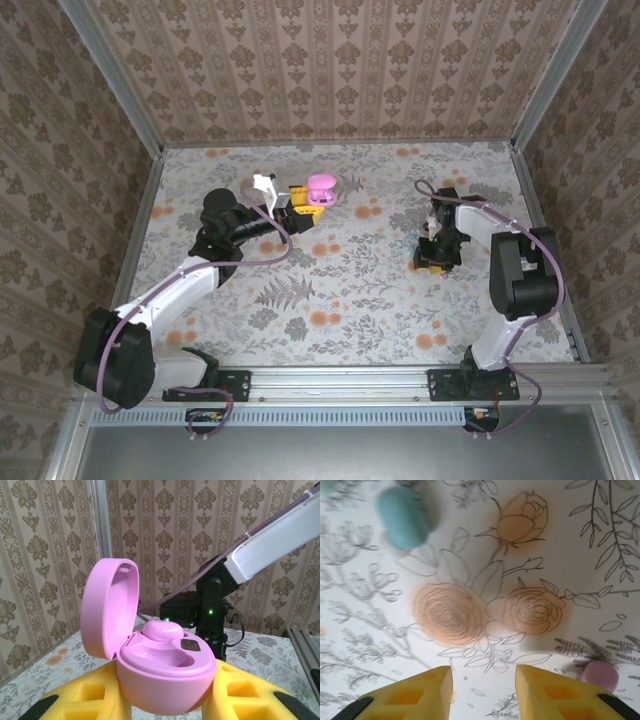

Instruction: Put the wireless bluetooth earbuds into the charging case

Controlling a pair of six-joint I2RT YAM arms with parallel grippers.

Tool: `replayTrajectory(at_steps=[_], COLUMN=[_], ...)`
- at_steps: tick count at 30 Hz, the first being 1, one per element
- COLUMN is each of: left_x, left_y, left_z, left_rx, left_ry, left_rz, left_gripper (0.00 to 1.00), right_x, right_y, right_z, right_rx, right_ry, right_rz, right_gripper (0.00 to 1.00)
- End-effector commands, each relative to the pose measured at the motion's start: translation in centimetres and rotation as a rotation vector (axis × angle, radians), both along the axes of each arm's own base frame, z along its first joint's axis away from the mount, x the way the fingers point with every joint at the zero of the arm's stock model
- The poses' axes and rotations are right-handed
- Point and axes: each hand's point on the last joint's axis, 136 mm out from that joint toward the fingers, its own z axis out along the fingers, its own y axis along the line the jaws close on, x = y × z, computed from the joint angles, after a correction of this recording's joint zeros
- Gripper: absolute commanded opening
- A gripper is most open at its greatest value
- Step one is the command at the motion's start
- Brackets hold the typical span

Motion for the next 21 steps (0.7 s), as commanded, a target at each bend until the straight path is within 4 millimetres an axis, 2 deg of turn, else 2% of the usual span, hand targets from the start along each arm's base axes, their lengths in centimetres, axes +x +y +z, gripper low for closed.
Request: replayTrajectory(at_steps=[1,4,7,13,21], left_x=[-0.5,-0.6,-0.6,-0.5,-0.5], left_y=[0.1,0.1,0.1,0.1,0.1], left_z=[2.1,2.1,2.3,2.4,2.4], left_rx=[-0.018,-0.018,-0.019,-0.02,-0.021], left_ry=[-0.069,-0.072,-0.076,-0.078,-0.073], left_rz=[-0.01,-0.012,-0.013,-0.019,-0.016], left_gripper=[0.27,0.27,0.27,0.27,0.27], right_x=[0.6,0.2,-0.4,-0.8,-1.6], right_y=[-1.5,-3.8,-5.2,-5.1,-5.7], right_z=[3.2,3.4,2.8,0.9,-0.9], right_rx=[-0.03,-0.024,0.021,0.102,0.059], right_ry=[-0.109,-0.146,-0.159,-0.097,-0.038], right_rz=[-0.086,-0.235,-0.337,-0.358,-0.349], right_gripper=[0.4,0.4,0.39,0.36,0.3])
